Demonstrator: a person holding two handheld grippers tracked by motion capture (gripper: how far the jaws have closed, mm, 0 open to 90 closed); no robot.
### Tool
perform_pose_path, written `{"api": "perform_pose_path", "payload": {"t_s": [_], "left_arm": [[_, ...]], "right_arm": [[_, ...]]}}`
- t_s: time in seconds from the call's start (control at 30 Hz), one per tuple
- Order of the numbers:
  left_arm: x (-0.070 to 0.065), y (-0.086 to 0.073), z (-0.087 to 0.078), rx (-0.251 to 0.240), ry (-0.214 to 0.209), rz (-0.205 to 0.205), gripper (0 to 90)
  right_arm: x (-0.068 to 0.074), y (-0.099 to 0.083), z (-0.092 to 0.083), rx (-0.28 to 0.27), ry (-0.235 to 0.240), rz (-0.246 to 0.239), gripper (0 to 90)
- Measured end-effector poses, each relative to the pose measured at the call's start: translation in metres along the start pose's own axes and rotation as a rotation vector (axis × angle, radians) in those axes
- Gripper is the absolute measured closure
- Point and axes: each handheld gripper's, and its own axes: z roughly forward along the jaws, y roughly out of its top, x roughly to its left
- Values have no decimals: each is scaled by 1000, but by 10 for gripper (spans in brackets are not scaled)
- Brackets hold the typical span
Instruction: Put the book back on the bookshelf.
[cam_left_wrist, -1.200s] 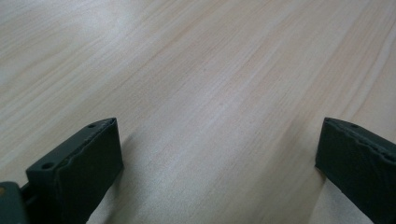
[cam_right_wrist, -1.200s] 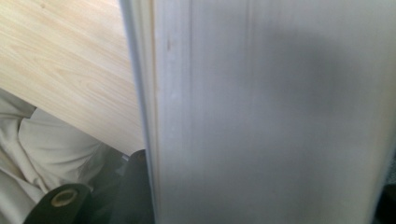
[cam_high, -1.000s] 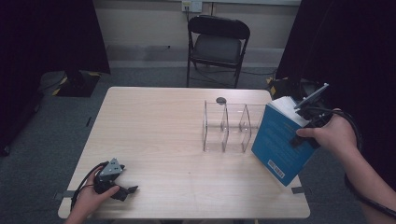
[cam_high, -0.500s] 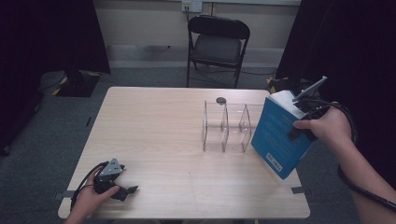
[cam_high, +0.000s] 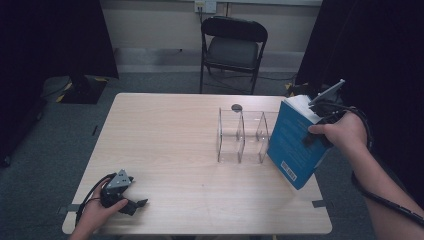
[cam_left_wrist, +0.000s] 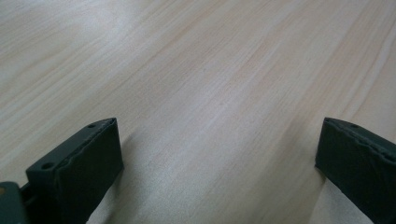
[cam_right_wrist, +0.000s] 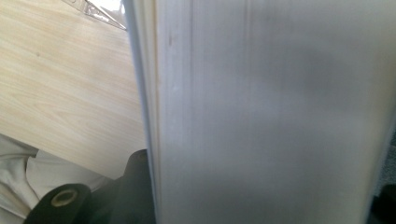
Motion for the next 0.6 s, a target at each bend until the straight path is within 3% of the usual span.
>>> {"api": "perform_pose_path", "payload": {"t_s": [0.6], "left_arm": [[-1,0,0,-1,-3,-11,0]], "right_arm": [[0,16,10,-6,2,57,617]]}}
